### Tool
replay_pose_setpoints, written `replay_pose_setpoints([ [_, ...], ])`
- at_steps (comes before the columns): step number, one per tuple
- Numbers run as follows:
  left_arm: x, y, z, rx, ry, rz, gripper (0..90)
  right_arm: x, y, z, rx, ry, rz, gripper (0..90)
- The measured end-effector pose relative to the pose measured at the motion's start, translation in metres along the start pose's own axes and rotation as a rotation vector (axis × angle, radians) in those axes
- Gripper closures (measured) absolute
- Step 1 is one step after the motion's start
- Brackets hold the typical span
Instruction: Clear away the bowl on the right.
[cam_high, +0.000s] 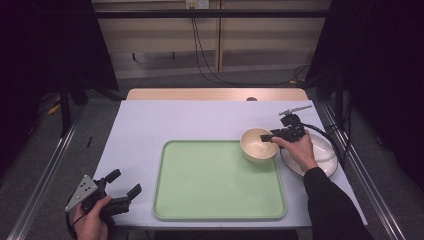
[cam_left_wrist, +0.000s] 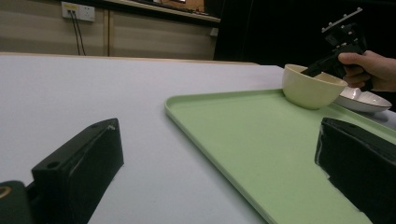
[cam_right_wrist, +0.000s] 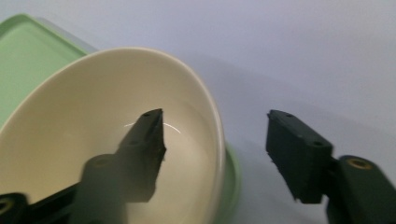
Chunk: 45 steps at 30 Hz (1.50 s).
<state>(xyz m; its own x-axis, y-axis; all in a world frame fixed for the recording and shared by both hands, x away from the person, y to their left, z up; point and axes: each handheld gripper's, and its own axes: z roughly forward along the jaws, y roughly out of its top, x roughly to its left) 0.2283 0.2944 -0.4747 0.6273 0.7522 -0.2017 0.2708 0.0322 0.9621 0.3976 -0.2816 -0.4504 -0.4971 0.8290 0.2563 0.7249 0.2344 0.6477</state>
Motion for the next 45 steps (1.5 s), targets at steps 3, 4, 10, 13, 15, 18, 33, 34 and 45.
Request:
replay_pose_setpoints([
  [3, -0.001, 0.000, 0.000, -0.002, -0.006, -0.002, 1.1, 0.000, 0.000, 0.000, -0.023, 0.003, -0.010, 26.6],
  [4, -0.001, 0.000, 0.000, -0.002, -0.005, -0.003, 1.1, 0.000, 0.000, 0.000, -0.030, 0.006, -0.012, 22.1],
  [10, -0.001, 0.000, 0.000, -0.003, -0.006, -0.001, 1.1, -0.001, 0.001, -0.004, -0.073, 0.025, -0.012, 2.3],
  [13, -0.001, 0.000, 0.000, -0.003, -0.006, -0.002, 1.1, -0.001, 0.003, -0.006, -0.099, -0.004, 0.011, 2.3],
  [15, -0.001, 0.000, 0.001, -0.005, -0.005, -0.005, 1.1, -0.002, 0.003, -0.007, -0.101, -0.011, 0.020, 2.1],
  [18, -0.001, 0.000, 0.000, -0.003, -0.005, -0.003, 1.1, 0.000, 0.002, -0.007, -0.105, -0.032, 0.011, 2.3],
  [33, 0.000, 0.000, 0.001, -0.003, 0.001, -0.003, 1.1, 0.007, -0.007, -0.022, -0.245, -0.140, -0.030, 2.8],
  [34, 0.000, 0.000, 0.001, -0.003, 0.003, -0.004, 1.1, 0.008, -0.008, -0.023, -0.241, -0.135, -0.033, 2.9],
  [45, -0.001, 0.000, 0.000, -0.001, -0.007, -0.003, 1.1, 0.009, -0.011, -0.037, -0.285, -0.158, -0.006, 1.7],
])
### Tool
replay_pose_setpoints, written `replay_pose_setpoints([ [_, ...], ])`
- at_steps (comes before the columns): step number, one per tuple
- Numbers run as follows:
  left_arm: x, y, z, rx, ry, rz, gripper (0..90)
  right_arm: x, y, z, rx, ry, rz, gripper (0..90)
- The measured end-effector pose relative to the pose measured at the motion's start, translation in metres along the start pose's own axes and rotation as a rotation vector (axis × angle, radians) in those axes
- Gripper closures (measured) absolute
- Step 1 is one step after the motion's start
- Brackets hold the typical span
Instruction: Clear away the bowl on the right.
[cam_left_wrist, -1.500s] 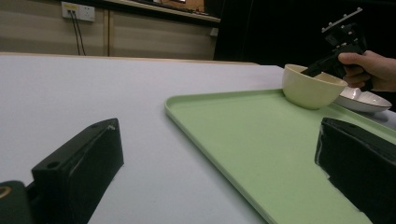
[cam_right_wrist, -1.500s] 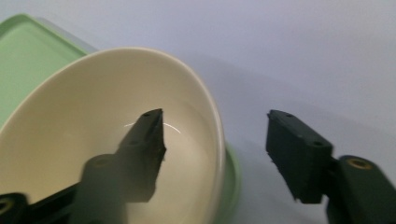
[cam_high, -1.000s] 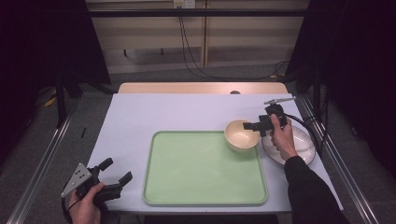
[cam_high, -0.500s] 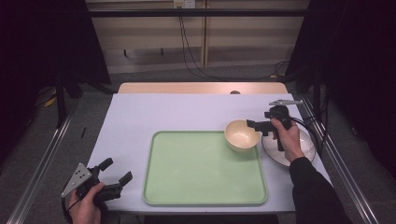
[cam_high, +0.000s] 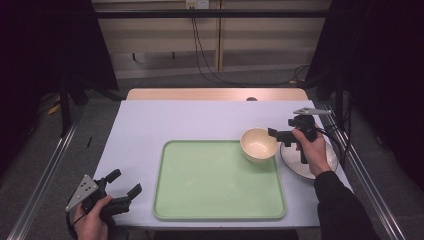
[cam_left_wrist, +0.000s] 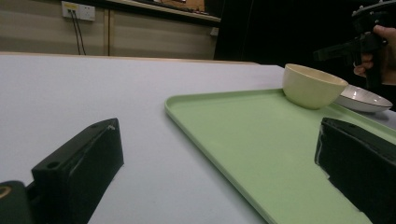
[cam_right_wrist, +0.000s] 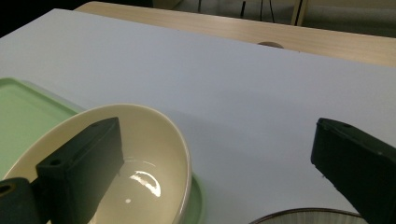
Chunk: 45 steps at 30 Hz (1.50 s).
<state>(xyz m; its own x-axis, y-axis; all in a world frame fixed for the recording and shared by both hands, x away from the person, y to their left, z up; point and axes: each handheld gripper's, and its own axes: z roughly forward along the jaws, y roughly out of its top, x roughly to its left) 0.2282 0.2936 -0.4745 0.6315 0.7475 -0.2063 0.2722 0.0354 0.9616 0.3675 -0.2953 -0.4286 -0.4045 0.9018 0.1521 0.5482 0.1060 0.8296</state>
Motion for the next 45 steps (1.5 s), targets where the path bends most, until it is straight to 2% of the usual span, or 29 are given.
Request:
replay_pose_setpoints([
  [5, 0.000, 0.000, 0.000, -0.004, 0.006, -0.002, 1.1, 0.001, -0.003, -0.009, 0.006, -0.034, -0.027, 1.8],
  [12, 0.000, 0.000, 0.000, -0.001, 0.004, 0.000, 1.1, -0.001, -0.005, -0.024, -0.028, -0.066, -0.051, 2.4],
  [23, 0.000, 0.000, 0.000, -0.001, 0.008, 0.001, 1.1, 0.003, -0.010, -0.046, -0.044, -0.050, -0.048, 2.6],
  [33, 0.000, 0.000, 0.000, -0.003, 0.016, 0.003, 1.1, 0.006, -0.024, -0.061, -0.040, -0.061, -0.079, 2.6],
  [45, -0.001, 0.000, 0.000, -0.004, 0.009, -0.004, 1.1, 0.004, -0.043, -0.085, -0.034, -0.068, -0.081, 2.9],
])
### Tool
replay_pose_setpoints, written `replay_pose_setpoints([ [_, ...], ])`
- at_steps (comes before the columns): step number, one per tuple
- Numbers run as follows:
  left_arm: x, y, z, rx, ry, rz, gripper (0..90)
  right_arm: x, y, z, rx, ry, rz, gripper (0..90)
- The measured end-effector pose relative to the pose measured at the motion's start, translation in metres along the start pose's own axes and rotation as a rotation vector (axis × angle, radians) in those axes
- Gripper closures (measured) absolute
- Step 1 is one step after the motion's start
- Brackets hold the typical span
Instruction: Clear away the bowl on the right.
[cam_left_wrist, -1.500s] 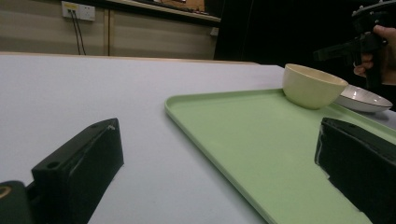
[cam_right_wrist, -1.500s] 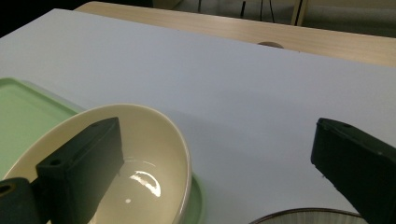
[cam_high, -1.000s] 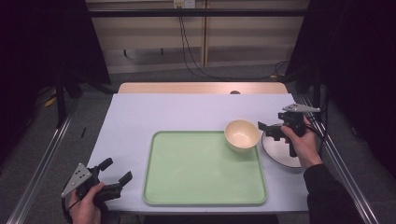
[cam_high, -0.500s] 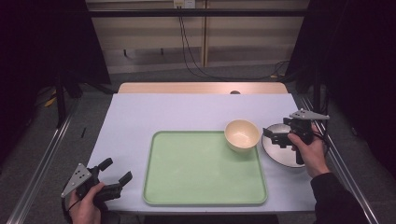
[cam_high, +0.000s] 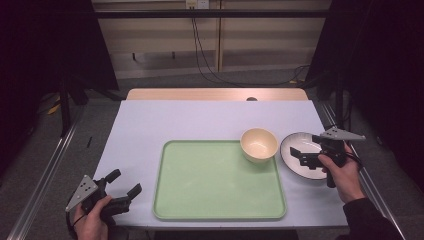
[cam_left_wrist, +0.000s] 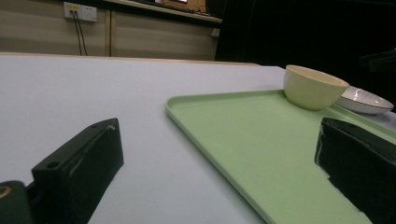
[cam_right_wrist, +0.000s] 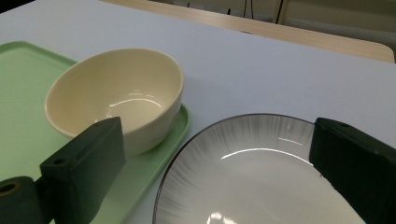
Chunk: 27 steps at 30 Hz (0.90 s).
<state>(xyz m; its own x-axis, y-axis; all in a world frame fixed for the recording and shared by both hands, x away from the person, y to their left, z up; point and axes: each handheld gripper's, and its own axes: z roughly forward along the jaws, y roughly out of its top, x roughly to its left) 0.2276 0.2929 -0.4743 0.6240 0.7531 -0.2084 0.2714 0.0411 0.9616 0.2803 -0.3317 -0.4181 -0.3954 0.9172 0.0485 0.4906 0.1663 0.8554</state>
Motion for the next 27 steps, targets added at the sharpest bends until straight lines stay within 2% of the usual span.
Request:
replay_pose_setpoints([
  [1, 0.000, 0.000, 0.000, -0.002, 0.000, -0.001, 1.1, 0.000, -0.003, -0.006, -0.001, 0.004, 0.009, 3.0],
  [8, -0.001, 0.000, 0.000, -0.009, 0.001, -0.007, 1.1, 0.003, -0.013, -0.019, -0.008, 0.005, 0.012, 3.7],
  [18, 0.000, 0.000, 0.000, -0.004, 0.003, -0.004, 1.1, 0.003, -0.037, -0.030, 0.000, -0.002, 0.025, 5.1],
  [21, 0.000, 0.000, 0.000, -0.002, 0.006, 0.001, 1.1, 0.004, -0.043, -0.035, -0.010, -0.015, 0.029, 5.1],
  [27, 0.000, 0.000, 0.000, -0.002, 0.008, 0.002, 1.1, 0.002, -0.055, -0.047, -0.044, -0.025, 0.070, 4.6],
])
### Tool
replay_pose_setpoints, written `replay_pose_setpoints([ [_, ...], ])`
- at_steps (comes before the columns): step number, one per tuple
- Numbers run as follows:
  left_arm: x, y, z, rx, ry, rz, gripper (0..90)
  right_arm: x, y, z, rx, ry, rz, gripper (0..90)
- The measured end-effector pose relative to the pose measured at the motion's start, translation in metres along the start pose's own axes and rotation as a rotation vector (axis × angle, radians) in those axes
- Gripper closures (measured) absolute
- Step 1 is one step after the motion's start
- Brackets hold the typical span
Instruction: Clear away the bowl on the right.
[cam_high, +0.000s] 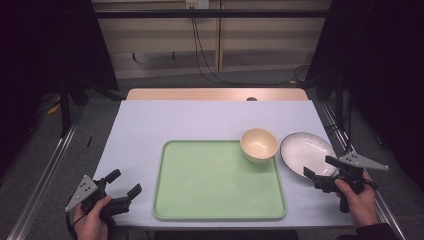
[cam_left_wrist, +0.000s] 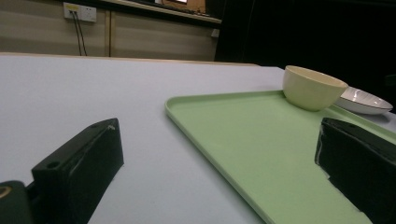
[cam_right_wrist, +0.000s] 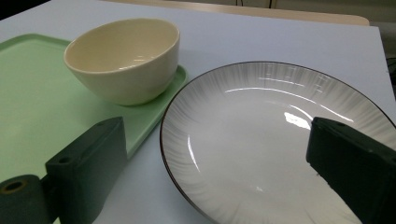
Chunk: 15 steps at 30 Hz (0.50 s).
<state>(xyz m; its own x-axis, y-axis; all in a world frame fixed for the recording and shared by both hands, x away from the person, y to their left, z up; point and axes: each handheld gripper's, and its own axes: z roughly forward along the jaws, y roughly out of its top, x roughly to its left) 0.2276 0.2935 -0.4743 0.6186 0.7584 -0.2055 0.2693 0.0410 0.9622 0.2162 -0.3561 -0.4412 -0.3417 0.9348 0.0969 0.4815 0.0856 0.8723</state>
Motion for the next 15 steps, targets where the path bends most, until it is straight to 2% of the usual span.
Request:
replay_pose_setpoints([
  [3, -0.001, 0.000, 0.000, -0.002, -0.004, -0.002, 1.1, 0.000, -0.007, -0.003, -0.005, -0.001, 0.004, 4.8],
  [6, -0.001, 0.000, 0.000, -0.004, -0.006, -0.005, 1.2, 0.000, -0.014, -0.004, 0.018, 0.004, -0.006, 4.8],
  [9, 0.001, 0.000, 0.000, 0.001, -0.004, 0.003, 1.1, 0.000, -0.015, -0.005, 0.019, 0.003, 0.006, 4.6],
  [10, 0.000, 0.000, 0.000, -0.007, -0.002, -0.010, 1.1, -0.001, -0.015, -0.005, 0.018, 0.001, 0.009, 4.5],
  [15, 0.001, 0.000, 0.000, 0.004, -0.006, 0.001, 1.1, -0.001, -0.014, -0.004, 0.016, 0.002, 0.000, 4.3],
])
